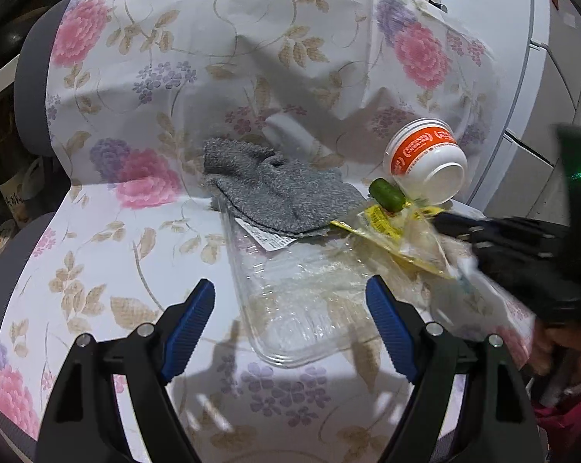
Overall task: Collect trash
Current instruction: 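Grasp the clear plastic wrapper with the right tool while the left tool grasps the yellow strip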
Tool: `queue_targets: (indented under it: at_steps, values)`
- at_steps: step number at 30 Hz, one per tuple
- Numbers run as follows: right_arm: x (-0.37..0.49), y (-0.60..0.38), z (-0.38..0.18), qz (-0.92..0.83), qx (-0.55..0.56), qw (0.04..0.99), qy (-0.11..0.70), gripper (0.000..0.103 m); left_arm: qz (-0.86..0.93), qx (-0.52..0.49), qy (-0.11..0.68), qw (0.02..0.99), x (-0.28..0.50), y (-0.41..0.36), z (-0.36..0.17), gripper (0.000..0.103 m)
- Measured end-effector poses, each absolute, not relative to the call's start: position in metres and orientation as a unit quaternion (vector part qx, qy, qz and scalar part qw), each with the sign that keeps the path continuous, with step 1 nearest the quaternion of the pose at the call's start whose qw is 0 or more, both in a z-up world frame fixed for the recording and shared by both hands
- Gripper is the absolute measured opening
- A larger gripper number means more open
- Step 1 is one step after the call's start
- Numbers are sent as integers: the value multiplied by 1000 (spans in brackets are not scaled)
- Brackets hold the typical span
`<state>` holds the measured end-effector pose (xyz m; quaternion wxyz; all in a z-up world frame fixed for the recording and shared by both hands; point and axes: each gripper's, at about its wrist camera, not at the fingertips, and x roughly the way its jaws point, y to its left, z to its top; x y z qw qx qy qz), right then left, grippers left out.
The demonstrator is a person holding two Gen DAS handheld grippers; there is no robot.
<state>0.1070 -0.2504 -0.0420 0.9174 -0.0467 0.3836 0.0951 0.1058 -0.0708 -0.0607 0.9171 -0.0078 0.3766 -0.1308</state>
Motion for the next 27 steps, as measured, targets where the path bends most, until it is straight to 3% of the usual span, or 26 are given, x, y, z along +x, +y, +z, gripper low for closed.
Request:
queue_targets:
  at_steps: [8, 16, 27]
  values:
    - [30, -307, -18, 73, 44, 932, 352, 2, -159, -6, 379, 912, 107, -92, -58, 78]
    - [2, -325, -23, 47, 61, 940, 333, 2, -187, -24, 388, 902, 137, -115, -59, 78]
    - [2, -330, -24, 55, 81, 939, 329, 2, -201, -47, 471, 858, 199, -141, -95, 56]
